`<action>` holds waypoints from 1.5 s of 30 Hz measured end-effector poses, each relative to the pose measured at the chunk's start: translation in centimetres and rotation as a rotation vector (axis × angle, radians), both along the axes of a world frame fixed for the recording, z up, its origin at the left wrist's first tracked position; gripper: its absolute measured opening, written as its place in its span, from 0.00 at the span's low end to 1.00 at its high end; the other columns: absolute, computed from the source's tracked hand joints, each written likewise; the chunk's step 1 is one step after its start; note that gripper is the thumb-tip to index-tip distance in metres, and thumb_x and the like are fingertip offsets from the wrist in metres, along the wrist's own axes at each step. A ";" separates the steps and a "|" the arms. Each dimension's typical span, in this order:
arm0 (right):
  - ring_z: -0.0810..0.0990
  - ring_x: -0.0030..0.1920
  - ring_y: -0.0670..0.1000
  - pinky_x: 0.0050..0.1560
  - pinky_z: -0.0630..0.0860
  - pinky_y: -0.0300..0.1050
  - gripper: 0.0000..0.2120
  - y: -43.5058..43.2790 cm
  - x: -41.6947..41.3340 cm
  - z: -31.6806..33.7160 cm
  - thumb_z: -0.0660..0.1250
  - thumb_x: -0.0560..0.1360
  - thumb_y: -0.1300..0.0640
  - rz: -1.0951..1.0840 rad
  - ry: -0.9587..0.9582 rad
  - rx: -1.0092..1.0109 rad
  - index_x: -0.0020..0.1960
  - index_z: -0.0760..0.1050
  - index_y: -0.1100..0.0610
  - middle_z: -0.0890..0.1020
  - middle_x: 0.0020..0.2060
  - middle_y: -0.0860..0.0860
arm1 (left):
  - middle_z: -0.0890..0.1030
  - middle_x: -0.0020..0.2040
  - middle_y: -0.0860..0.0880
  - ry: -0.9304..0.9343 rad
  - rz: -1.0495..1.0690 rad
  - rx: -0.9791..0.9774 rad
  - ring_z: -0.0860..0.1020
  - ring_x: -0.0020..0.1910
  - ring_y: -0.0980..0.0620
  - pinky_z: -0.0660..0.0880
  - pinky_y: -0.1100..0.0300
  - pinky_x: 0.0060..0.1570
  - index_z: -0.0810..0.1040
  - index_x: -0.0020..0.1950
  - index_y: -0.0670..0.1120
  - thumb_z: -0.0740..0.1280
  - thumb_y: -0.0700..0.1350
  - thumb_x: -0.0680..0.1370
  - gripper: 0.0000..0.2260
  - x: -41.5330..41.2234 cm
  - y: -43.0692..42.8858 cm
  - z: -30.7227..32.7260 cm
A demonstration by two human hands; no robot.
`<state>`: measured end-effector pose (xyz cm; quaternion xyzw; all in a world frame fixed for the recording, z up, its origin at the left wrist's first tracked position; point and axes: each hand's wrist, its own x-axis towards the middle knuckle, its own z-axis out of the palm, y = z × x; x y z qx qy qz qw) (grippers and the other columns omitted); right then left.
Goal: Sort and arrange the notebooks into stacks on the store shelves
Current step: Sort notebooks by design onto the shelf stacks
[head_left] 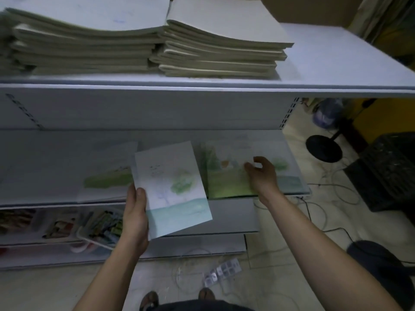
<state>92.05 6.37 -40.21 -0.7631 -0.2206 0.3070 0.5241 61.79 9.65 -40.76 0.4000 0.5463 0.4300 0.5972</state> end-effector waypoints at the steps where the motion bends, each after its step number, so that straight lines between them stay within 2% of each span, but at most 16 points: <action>1: 0.77 0.41 0.45 0.36 0.73 0.38 0.09 0.6 -0.1 -0.2 0.67 0.80 0.59 0.016 -0.023 -0.022 0.59 0.72 0.55 0.78 0.52 0.54 | 0.79 0.60 0.56 -0.005 0.022 -0.002 0.80 0.56 0.53 0.75 0.56 0.53 0.62 0.80 0.54 0.53 0.50 0.88 0.19 0.1 -0.3 0.1; 4: 0.79 0.50 0.53 0.46 0.71 0.41 0.15 1.9 -0.4 -0.7 0.68 0.79 0.55 0.054 -0.163 -0.117 0.64 0.74 0.57 0.79 0.57 0.56 | 0.78 0.62 0.53 -0.019 0.042 0.001 0.79 0.58 0.48 0.75 0.56 0.53 0.62 0.80 0.53 0.53 0.50 0.88 0.19 0.6 -1.1 0.4; 7: 0.80 0.58 0.56 0.51 0.72 0.41 0.18 2.7 -0.8 -0.8 0.68 0.79 0.53 0.044 -0.297 -0.198 0.66 0.76 0.60 0.82 0.59 0.57 | 0.76 0.56 0.60 -0.023 0.063 0.031 0.78 0.52 0.57 0.76 0.57 0.53 0.60 0.81 0.54 0.53 0.50 0.88 0.20 1.1 -1.5 0.6; 10: 0.80 0.60 0.57 0.59 0.75 0.47 0.20 2.7 -0.9 -1.2 0.67 0.79 0.51 0.062 -0.409 -0.265 0.67 0.76 0.60 0.81 0.61 0.57 | 0.77 0.66 0.54 -0.007 0.045 0.017 0.79 0.56 0.53 0.75 0.59 0.53 0.60 0.82 0.54 0.54 0.51 0.88 0.21 1.6 -1.4 0.4; 14: 0.76 0.60 0.56 0.55 0.73 0.45 0.16 1.7 -1.6 -1.5 0.67 0.79 0.51 0.079 -0.536 -0.179 0.65 0.76 0.54 0.77 0.59 0.56 | 0.77 0.65 0.53 -0.009 0.010 0.042 0.79 0.55 0.60 0.76 0.63 0.50 0.63 0.80 0.53 0.54 0.50 0.88 0.19 2.3 -1.4 0.8; 17: 0.79 0.48 0.50 0.41 0.70 0.33 0.06 0.2 -3.5 -0.1 0.63 0.82 0.52 0.142 -0.399 0.006 0.56 0.77 0.52 0.79 0.46 0.47 | 0.77 0.65 0.55 -0.007 -0.004 0.046 0.78 0.60 0.58 0.76 0.62 0.58 0.65 0.76 0.54 0.55 0.50 0.87 0.16 2.9 -1.6 1.6; 20: 0.82 0.45 0.49 0.44 0.76 0.39 0.07 -2.1 -6.0 1.2 0.64 0.81 0.51 0.277 -0.164 0.184 0.53 0.78 0.53 0.82 0.43 0.47 | 0.71 0.76 0.50 -0.007 -0.034 0.017 0.72 0.74 0.47 0.68 0.43 0.74 0.61 0.81 0.53 0.61 0.60 0.84 0.27 3.3 -2.0 1.9; 22: 0.83 0.47 0.46 0.47 0.80 0.41 0.03 -3.8 -7.2 1.2 0.69 0.79 0.53 0.337 -0.110 0.238 0.52 0.77 0.49 0.84 0.46 0.47 | 0.74 0.74 0.49 -0.005 -0.057 0.004 0.75 0.71 0.48 0.71 0.42 0.72 0.63 0.80 0.52 0.61 0.56 0.84 0.24 3.6 -2.5 1.7; 24: 0.84 0.47 0.46 0.49 0.81 0.43 0.08 -5.1 -7.8 0.8 0.73 0.77 0.56 0.307 -0.106 0.223 0.52 0.77 0.47 0.84 0.46 0.46 | 0.78 0.69 0.51 0.014 -0.081 0.019 0.80 0.65 0.50 0.76 0.46 0.67 0.67 0.76 0.53 0.59 0.51 0.86 0.18 4.1 -2.9 1.6; 26: 0.84 0.48 0.46 0.50 0.82 0.47 0.10 -5.9 -7.6 0.6 0.73 0.76 0.57 0.263 -0.113 0.181 0.53 0.77 0.46 0.84 0.47 0.45 | 0.77 0.70 0.50 0.031 -0.109 0.012 0.79 0.65 0.49 0.76 0.46 0.67 0.65 0.78 0.54 0.59 0.52 0.86 0.19 4.7 -3.2 1.5; 29: 0.84 0.48 0.46 0.50 0.82 0.44 0.09 -6.9 -6.2 0.9 0.70 0.78 0.60 0.232 -0.046 0.167 0.54 0.75 0.48 0.85 0.49 0.48 | 0.69 0.78 0.52 0.038 -0.108 -0.035 0.70 0.75 0.48 0.66 0.49 0.74 0.60 0.82 0.56 0.57 0.56 0.86 0.23 5.4 -3.7 1.4; 32: 0.85 0.45 0.46 0.43 0.81 0.38 0.09 -7.8 -3.3 2.0 0.65 0.81 0.63 0.201 0.115 0.159 0.54 0.72 0.49 0.84 0.50 0.51 | 0.64 0.81 0.52 0.075 -0.138 -0.042 0.64 0.79 0.47 0.60 0.42 0.78 0.58 0.83 0.58 0.56 0.60 0.85 0.26 6.1 -3.7 0.9; 36: 0.81 0.44 0.45 0.36 0.75 0.31 0.09 -8.5 3.0 3.1 0.65 0.81 0.62 0.116 0.002 0.060 0.60 0.71 0.54 0.81 0.47 0.48 | 0.58 0.83 0.52 0.124 -0.203 -0.005 0.58 0.81 0.50 0.55 0.59 0.72 0.53 0.84 0.54 0.54 0.54 0.87 0.25 7.3 -3.8 1.1; 39: 0.80 0.40 0.49 0.32 0.76 0.37 0.11 -8.0 8.2 3.6 0.66 0.80 0.60 0.005 -0.072 -0.005 0.61 0.72 0.57 0.81 0.46 0.52 | 0.57 0.83 0.52 0.142 -0.205 0.017 0.58 0.81 0.49 0.56 0.59 0.71 0.52 0.84 0.53 0.54 0.55 0.87 0.26 7.7 -3.9 0.8; 42: 0.78 0.36 0.47 0.28 0.73 0.34 0.06 -6.6 11.9 3.1 0.66 0.79 0.61 -0.049 -0.104 -0.064 0.56 0.74 0.56 0.81 0.43 0.52 | 0.57 0.83 0.52 0.145 -0.199 0.012 0.58 0.81 0.49 0.56 0.58 0.71 0.52 0.84 0.53 0.55 0.55 0.87 0.26 7.9 -3.7 0.3; 45: 0.79 0.42 0.53 0.38 0.74 0.41 0.03 -5.3 14.2 1.6 0.67 0.78 0.59 -0.013 -0.130 -0.127 0.50 0.74 0.54 0.82 0.53 0.58 | 0.57 0.83 0.52 0.147 -0.188 0.028 0.58 0.81 0.50 0.56 0.60 0.70 0.52 0.84 0.53 0.55 0.54 0.87 0.27 8.2 -3.8 0.6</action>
